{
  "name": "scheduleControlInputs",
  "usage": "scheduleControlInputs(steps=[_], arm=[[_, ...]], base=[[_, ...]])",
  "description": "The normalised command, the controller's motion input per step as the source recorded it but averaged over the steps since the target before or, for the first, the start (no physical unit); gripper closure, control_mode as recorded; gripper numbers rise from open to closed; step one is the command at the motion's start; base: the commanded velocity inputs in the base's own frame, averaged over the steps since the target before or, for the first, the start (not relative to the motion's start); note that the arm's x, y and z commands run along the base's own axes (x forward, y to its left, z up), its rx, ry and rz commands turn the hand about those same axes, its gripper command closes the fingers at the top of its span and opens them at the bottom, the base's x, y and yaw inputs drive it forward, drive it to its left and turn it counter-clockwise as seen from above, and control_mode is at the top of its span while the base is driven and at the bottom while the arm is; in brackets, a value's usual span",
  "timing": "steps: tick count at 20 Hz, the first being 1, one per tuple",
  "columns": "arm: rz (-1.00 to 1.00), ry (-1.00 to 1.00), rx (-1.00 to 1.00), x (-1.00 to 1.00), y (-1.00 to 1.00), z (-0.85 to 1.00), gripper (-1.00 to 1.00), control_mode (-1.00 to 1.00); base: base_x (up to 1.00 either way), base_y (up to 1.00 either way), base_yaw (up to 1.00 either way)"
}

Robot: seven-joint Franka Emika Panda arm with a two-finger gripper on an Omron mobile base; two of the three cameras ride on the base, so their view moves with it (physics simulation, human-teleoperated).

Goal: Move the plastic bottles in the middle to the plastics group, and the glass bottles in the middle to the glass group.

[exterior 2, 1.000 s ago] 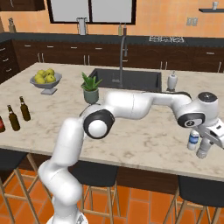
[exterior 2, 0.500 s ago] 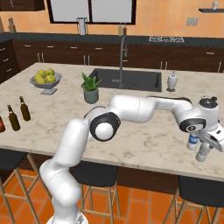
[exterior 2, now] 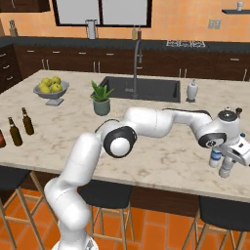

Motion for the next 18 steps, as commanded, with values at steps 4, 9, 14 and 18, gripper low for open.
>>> scheduleControlInputs(steps=[4, 9, 14, 18], arm=[[0.10, 0.00, -0.04, 0.19, 0.00, 0.00, 1.00, -1.00], [0.05, 0.00, 0.00, 0.03, 0.00, -0.15, 1.00, -1.00], [0.02, 0.05, -0.01, 0.00, 0.00, -0.29, 1.00, -1.00], [0.00, 0.00, -0.01, 0.00, 0.00, -0.05, 1.00, -1.00]], base=[[0.00, 0.00, 0.00], [0.00, 0.00, 0.00], [0.00, 0.00, 0.00], [0.00, 0.00, 0.00]])
